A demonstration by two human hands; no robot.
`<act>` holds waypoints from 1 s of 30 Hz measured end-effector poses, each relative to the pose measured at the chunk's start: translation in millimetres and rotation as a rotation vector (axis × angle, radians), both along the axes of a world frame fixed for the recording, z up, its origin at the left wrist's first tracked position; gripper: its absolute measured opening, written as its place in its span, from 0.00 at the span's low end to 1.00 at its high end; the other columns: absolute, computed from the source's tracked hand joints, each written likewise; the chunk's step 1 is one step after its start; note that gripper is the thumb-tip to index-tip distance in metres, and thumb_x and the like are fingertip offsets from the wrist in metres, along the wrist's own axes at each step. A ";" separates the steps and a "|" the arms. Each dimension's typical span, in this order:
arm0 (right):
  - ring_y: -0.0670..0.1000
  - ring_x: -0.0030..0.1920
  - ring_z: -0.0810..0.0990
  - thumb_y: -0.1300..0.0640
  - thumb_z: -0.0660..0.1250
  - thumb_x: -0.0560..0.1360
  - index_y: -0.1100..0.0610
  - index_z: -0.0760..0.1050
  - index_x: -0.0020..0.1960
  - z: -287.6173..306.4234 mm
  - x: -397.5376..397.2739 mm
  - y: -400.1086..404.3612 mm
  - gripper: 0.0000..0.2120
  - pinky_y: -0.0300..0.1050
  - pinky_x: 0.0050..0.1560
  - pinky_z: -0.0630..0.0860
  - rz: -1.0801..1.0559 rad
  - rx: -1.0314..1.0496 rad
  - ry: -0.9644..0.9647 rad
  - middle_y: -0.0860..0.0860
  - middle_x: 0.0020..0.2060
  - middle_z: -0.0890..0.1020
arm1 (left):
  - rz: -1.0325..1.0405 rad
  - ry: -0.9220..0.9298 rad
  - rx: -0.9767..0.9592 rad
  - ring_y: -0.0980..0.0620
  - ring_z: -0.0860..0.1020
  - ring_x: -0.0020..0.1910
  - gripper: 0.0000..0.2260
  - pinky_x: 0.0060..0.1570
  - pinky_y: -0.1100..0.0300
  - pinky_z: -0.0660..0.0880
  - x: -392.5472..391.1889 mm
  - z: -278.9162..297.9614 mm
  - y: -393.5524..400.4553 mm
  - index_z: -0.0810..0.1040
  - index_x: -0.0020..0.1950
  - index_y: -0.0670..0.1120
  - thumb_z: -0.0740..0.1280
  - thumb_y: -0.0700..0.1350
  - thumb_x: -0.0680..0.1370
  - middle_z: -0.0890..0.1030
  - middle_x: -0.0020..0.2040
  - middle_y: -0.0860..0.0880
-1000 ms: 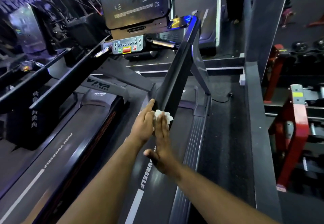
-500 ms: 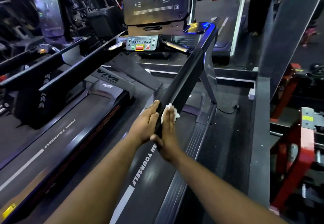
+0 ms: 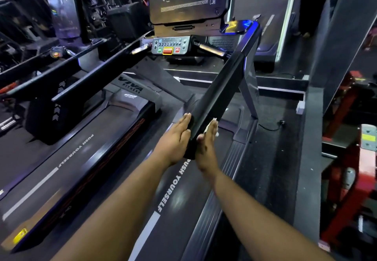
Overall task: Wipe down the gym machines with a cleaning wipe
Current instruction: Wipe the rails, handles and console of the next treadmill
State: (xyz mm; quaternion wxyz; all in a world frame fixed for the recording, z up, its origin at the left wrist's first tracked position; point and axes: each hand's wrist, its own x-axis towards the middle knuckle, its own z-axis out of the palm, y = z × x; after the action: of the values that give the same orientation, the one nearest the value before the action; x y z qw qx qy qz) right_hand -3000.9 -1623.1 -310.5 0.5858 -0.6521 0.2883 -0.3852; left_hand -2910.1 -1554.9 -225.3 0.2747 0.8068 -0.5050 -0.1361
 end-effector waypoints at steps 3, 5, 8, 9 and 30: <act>0.46 0.79 0.29 0.14 0.43 0.64 0.56 0.34 0.81 8.0 2.1 -13.0 0.62 0.54 0.79 0.32 0.017 0.015 0.023 0.46 0.79 0.33 | -0.011 0.010 0.003 0.60 0.56 0.80 0.28 0.80 0.59 0.52 0.4 1.1 -0.4 0.61 0.82 0.50 0.53 0.51 0.80 0.60 0.82 0.54; 0.47 0.79 0.29 0.16 0.43 0.67 0.57 0.33 0.81 6.4 -2.2 9.0 0.59 0.54 0.79 0.32 0.065 -0.088 0.003 0.47 0.79 0.31 | -0.028 0.022 0.006 0.60 0.55 0.80 0.25 0.80 0.59 0.51 2.8 -0.3 -0.9 0.60 0.82 0.50 0.55 0.47 0.84 0.59 0.82 0.54; 0.49 0.80 0.31 0.19 0.43 0.70 0.59 0.34 0.81 -0.8 -7.6 35.6 0.57 0.51 0.79 0.33 0.083 -0.201 0.034 0.51 0.80 0.33 | -0.043 0.013 0.026 0.60 0.55 0.80 0.26 0.79 0.61 0.51 7.3 -2.9 -4.3 0.59 0.82 0.50 0.54 0.48 0.84 0.58 0.82 0.53; 0.49 0.80 0.32 0.19 0.42 0.70 0.60 0.35 0.81 0.7 -6.6 31.3 0.56 0.51 0.80 0.35 0.079 -0.209 0.026 0.52 0.81 0.34 | -0.047 0.025 0.025 0.60 0.55 0.80 0.27 0.79 0.62 0.51 7.7 -2.5 -5.0 0.59 0.82 0.50 0.53 0.50 0.82 0.58 0.82 0.54; 0.51 0.81 0.35 0.14 0.46 0.63 0.56 0.47 0.83 39.4 -2.6 -53.2 0.62 0.61 0.81 0.44 0.144 -0.325 0.138 0.52 0.82 0.41 | -0.005 -0.049 0.213 0.58 0.52 0.81 0.25 0.77 0.36 0.40 -0.4 14.1 -10.4 0.52 0.83 0.60 0.51 0.50 0.86 0.52 0.83 0.60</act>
State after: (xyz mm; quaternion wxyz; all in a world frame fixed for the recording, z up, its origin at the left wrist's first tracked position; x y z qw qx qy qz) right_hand -3003.5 -1676.3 -271.1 0.4777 -0.7819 0.2145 -0.3382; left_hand -2910.5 -1565.3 -211.2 0.1746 0.8334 -0.4961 -0.1698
